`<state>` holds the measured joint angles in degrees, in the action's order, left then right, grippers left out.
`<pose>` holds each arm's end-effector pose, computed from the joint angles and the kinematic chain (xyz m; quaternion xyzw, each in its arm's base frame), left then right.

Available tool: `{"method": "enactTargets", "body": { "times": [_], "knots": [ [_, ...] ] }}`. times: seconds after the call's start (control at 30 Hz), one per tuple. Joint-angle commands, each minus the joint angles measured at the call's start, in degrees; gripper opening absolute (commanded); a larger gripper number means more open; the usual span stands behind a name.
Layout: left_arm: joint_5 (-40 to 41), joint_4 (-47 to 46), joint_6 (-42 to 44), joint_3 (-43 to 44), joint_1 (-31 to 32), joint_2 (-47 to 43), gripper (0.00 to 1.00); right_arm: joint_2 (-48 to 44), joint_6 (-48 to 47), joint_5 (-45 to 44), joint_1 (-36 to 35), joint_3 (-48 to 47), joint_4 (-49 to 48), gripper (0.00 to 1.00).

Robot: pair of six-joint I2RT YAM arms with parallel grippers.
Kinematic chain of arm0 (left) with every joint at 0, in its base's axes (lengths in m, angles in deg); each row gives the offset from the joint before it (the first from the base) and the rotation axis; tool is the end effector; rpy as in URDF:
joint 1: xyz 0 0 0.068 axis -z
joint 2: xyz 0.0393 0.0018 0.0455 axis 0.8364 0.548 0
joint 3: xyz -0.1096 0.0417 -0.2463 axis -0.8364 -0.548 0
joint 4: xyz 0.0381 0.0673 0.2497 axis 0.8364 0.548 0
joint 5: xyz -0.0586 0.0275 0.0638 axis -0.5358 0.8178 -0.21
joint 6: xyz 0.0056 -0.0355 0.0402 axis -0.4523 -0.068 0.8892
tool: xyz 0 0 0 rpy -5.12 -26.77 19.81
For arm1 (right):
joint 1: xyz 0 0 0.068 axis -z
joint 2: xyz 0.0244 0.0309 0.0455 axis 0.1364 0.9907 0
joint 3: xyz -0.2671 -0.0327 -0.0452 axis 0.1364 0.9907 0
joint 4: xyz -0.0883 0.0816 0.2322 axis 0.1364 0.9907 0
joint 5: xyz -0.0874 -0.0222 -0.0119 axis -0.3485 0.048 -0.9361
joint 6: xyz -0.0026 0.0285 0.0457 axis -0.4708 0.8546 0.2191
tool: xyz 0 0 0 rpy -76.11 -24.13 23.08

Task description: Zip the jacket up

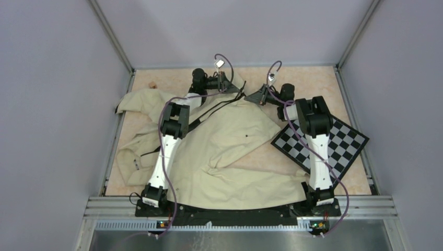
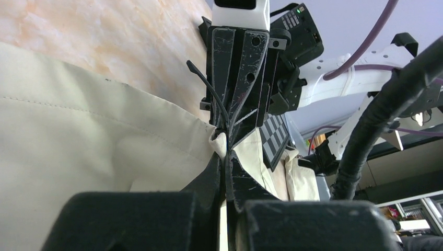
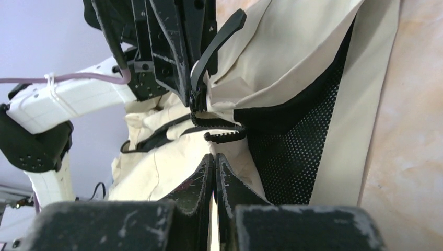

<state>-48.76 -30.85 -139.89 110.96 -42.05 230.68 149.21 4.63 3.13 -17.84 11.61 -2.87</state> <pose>0.5591 -0.1823 0.1224 0.1998 0.6536 -0.6922 0.2321 0.4719 0.1127 0.1010 -0.0754 0.6978 0.6070 0.3727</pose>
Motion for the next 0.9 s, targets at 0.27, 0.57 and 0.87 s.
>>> {"method": "enactTargets", "body": {
  "times": [0.27, 0.57, 0.87],
  "knots": [
    [-7.25, -6.7, -0.24, 2.68, 0.51, 0.14, 0.0, -0.48, 4.56, 11.56, 0.57, -6.42, -4.11, 0.0],
    [-7.46, -8.57, -1.64, 3.31, 0.75, 0.51, 0.0, 1.03, 1.7, 12.34, 0.58, -8.36, 2.14, 0.0],
    [-7.45, -9.26, -2.58, 3.91, 0.92, 0.93, 0.0, 1.37, -0.43, 12.19, 0.54, -9.52, 6.02, 0.0]
  ]
}}
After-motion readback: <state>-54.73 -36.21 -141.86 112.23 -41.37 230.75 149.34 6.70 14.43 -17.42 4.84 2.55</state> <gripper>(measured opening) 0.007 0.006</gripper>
